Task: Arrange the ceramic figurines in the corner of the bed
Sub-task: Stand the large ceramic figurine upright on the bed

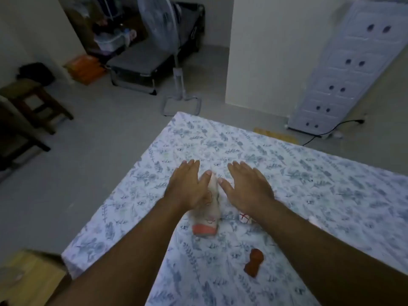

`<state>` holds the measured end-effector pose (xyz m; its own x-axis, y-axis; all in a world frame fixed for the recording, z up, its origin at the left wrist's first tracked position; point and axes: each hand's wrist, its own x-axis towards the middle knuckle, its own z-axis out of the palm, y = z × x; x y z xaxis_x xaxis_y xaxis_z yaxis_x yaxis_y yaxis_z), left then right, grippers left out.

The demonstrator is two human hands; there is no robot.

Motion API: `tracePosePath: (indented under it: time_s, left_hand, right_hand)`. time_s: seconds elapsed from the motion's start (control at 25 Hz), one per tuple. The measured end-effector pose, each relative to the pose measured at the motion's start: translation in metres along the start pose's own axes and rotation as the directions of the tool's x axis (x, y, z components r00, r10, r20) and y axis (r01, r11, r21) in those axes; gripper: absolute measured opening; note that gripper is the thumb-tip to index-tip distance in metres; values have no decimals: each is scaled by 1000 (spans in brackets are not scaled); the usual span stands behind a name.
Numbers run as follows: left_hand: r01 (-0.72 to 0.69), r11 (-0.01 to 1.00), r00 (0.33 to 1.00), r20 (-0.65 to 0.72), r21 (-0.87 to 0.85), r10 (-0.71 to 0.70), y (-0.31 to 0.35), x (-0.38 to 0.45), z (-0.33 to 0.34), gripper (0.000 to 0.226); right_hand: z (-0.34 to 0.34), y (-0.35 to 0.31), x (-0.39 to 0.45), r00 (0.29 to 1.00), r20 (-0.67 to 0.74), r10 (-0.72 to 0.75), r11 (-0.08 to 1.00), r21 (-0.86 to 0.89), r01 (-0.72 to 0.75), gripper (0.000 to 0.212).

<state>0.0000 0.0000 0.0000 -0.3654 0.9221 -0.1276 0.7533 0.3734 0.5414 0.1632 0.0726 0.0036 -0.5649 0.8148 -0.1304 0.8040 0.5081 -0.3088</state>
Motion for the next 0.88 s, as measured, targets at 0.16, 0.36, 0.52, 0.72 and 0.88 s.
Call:
tracePosePath:
  time_s: [0.16,0.36,0.52,0.72,0.88]
  left_hand:
    - [253,918,958,211,-305,-193,-56,10,41,54]
    - [397,735,898,396,-550,-189,-81,19,53,40]
    - [307,643,940,331,-702,-88,-93,19,25,59]
    - [13,685,992,94,-728,82,-103,17,-1,57]
    - [-98,723,989,13,-684,146,-113,-3,13,62]
  right_hand:
    - [63,-26,18,961,217,174,951,216,-221,63]
    - [88,-35,35,899,317,302,682,587,-436,54]
    - [79,-38,32,953,211,219,511,807,-296,45]
    - [74,-58,28,994,21,106,490,869,-71,72]
    - [90,-56,10,994,-67,81,513,858,16,74]
